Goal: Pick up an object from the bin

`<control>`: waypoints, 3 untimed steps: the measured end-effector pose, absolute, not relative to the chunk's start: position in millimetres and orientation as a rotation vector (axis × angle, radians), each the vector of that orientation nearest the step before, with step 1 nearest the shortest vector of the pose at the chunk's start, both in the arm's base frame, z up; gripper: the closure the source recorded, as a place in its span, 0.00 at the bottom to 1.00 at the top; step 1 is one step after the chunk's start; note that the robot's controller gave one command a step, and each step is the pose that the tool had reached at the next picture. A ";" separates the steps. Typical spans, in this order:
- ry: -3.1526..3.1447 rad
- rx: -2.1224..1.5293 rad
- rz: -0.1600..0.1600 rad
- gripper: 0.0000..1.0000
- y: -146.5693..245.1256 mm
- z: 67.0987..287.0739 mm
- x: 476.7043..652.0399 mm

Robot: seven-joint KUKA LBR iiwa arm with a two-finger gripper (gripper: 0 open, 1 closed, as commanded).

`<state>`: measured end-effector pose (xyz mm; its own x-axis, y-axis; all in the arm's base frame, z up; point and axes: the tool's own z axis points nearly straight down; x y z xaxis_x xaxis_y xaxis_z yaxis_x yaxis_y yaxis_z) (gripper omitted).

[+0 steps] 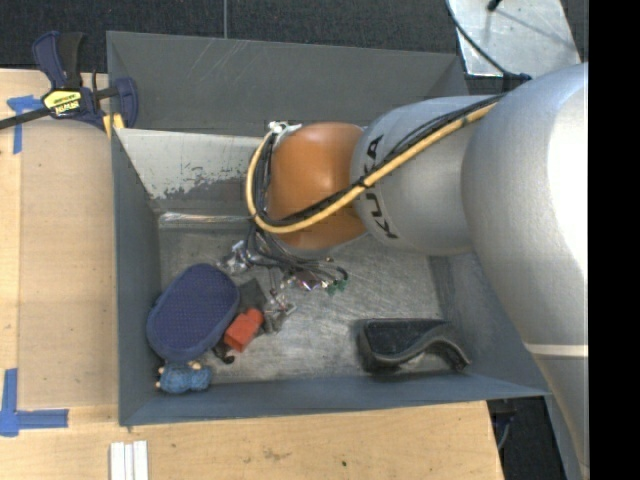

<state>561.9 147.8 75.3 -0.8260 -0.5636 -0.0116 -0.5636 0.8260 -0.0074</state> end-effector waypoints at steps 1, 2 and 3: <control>2.983 -0.920 0.000 1.00 149.5 77.9 563.7; 3.003 -0.877 0.001 1.00 171.3 175.0 564.2; 2.995 -0.901 0.000 1.00 179.6 308.2 563.5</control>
Offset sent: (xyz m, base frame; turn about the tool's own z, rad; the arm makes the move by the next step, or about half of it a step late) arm 0.0000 0.0000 0.0000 0.0000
